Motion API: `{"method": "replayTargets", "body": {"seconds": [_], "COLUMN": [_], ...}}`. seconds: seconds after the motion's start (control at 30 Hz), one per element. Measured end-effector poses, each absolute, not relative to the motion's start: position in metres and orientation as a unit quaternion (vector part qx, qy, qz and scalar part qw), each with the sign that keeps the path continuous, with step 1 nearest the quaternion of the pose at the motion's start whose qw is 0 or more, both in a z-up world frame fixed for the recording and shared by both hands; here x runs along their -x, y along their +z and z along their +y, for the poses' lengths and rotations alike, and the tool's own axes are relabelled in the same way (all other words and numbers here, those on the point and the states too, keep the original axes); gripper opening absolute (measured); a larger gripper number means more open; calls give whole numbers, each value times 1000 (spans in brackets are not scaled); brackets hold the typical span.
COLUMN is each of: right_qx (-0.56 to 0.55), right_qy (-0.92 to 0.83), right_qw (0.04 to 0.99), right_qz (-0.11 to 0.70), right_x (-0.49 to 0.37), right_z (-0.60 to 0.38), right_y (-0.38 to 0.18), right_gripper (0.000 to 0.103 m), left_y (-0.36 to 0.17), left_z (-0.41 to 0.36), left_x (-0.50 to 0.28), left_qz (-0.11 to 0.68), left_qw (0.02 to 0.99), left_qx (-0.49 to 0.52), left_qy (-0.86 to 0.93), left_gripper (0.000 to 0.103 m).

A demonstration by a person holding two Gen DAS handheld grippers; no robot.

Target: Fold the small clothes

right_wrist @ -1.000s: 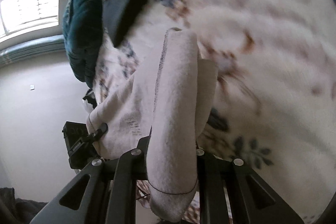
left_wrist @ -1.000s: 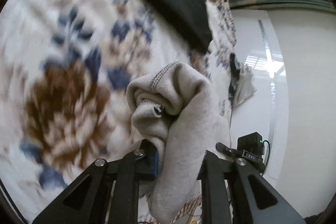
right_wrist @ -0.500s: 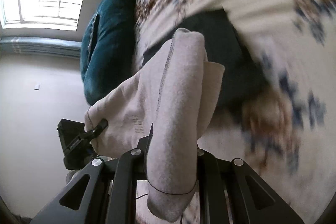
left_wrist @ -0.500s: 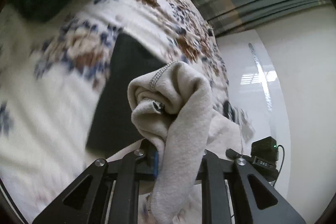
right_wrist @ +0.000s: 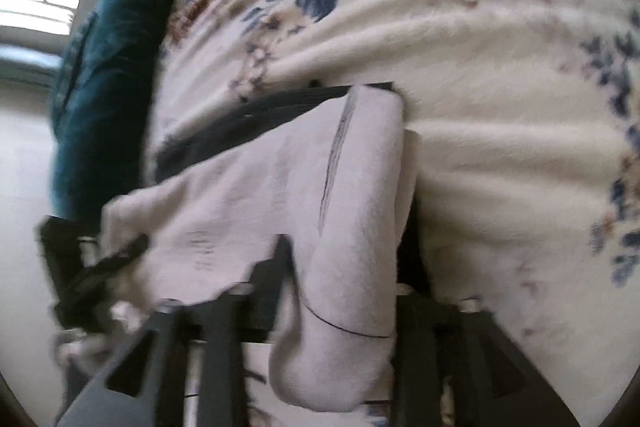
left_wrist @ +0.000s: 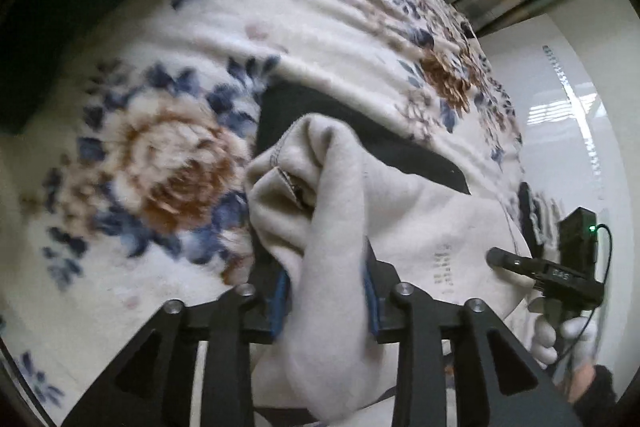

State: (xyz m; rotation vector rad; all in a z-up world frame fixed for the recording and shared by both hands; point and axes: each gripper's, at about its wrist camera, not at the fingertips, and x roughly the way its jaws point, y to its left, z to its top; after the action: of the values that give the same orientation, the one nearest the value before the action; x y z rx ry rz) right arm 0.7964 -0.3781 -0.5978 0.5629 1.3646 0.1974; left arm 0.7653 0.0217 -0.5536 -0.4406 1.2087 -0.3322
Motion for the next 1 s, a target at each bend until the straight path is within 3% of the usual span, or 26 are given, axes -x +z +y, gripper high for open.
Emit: {"method": "replayTargets", "body": {"seconds": [0.03, 0.07, 0.1, 0.13, 0.17, 0.3, 0.53, 1.0], "right_qx": [-231, -207, -192, -181, -158, -67, -35, 12], "right_qy": [64, 47, 31, 16, -5, -74, -107, -135], "right_qw": [746, 755, 763, 769, 778, 800, 818, 873], "right_qz": [622, 620, 616, 613, 608, 591, 564, 469], "right_x": [-795, -789, -781, -776, -769, -740, -686, -523], "right_z": [-376, -374, -372, -370, -367, -342, -306, -280], "right_y": [-592, -587, -581, -577, -570, -551, -507, -284], "right_gripper": [68, 70, 78, 93, 100, 103, 103, 103], "left_y": [-550, -545, -536, -530, -529, -522, -483, -278], "left_z": [20, 19, 18, 15, 14, -4, -30, -48], "left_x": [-765, -763, -757, -752, -752, -739, -696, -545], "left_qz": [552, 544, 530, 522, 521, 529, 528, 448], "left_qw": [799, 812, 827, 837, 840, 846, 849, 894], "left_qx": [191, 173, 153, 137, 124, 63, 11, 2], "left_qy": [-140, -122, -104, -91, -79, -28, -5, -20], "left_gripper": [50, 60, 78, 97, 103, 103, 103, 103]}}
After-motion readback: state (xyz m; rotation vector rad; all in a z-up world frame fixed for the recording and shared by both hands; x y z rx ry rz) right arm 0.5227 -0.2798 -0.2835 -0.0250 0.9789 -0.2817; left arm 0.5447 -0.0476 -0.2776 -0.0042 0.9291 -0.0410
